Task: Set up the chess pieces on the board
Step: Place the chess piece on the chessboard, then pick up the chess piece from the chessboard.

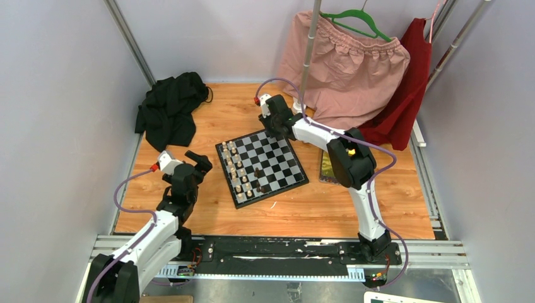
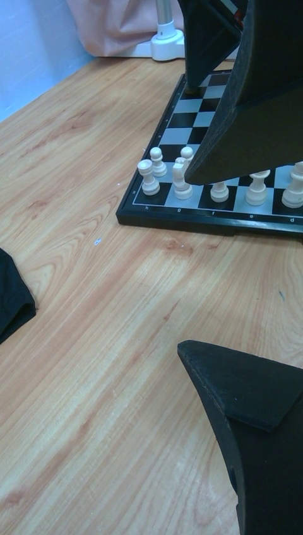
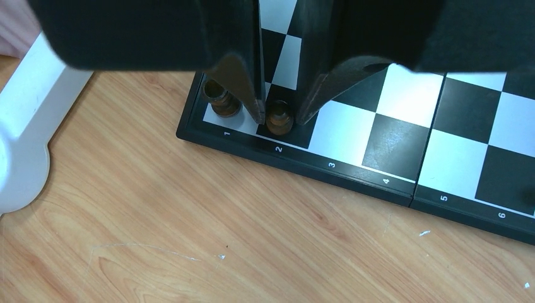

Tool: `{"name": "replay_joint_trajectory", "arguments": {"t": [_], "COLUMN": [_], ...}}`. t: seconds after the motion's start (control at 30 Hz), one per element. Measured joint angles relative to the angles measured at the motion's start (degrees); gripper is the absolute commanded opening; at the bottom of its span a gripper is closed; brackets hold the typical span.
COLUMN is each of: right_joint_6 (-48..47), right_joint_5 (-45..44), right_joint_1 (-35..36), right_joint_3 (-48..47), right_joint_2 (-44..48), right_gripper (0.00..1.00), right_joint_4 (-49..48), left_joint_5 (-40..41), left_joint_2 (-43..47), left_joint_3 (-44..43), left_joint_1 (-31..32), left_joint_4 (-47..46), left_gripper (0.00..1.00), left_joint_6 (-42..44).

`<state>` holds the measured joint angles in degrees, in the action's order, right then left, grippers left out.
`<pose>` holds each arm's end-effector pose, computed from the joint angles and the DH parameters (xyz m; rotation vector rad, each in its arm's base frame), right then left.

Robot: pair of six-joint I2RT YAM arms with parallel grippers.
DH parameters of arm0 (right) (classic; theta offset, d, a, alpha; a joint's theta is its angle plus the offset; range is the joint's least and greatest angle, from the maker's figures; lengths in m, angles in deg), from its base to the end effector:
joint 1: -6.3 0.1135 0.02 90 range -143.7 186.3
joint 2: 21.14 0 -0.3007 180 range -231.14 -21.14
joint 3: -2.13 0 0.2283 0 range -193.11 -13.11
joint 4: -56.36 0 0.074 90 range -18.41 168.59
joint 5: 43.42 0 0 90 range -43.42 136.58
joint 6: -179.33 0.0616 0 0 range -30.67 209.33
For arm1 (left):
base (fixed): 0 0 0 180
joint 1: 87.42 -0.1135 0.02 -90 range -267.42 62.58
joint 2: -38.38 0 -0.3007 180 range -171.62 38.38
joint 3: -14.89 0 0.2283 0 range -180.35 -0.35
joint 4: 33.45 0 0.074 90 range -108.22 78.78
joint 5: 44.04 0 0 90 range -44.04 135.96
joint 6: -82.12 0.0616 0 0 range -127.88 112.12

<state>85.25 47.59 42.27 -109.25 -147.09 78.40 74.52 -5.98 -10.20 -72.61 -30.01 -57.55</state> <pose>0.4253 0.3100 0.2186 -0.7726 2.0911 0.3268 0.1416 -0.0070 0.1989 -0.8756 1.7151 -0.2653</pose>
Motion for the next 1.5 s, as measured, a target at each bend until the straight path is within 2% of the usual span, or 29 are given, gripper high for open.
{"name": "replay_joint_trajectory", "arguments": {"t": [0.43, 0.73, 1.1, 1.33, 1.5], "right_joint_6": [-0.02, 0.00, 0.87, 2.40, 3.72], "right_joint_5": [0.94, -0.04, -5.14, -8.11, -9.44], "right_joint_1": [0.02, 1.40, 10.88, 17.88, 20.26], "right_joint_3": [1.81, 8.92, 19.82, 22.01, 22.69], "right_joint_2": [0.57, 7.80, 19.89, 21.99, 21.99], "right_gripper": [0.35, 0.42, 0.44, 0.44, 0.44], "right_joint_4": [-0.85, -1.40, -1.92, 0.57, 1.40], "left_joint_5": [-0.07, -0.09, -0.09, -0.13, -0.13], "left_joint_2": [-0.37, 1.44, 5.35, 7.96, 9.33], "left_joint_3": [0.00, 0.00, 0.00, 0.28, 0.70], "left_joint_1": [0.00, -0.02, -0.02, -0.02, -0.02], "left_joint_4": [-0.11, 0.22, 3.80, 5.60, 6.40], "left_gripper": [1.00, 1.00, 1.00, 1.00, 1.00], "left_joint_6": [-0.02, -0.02, 0.02, 0.02, 0.02]}}
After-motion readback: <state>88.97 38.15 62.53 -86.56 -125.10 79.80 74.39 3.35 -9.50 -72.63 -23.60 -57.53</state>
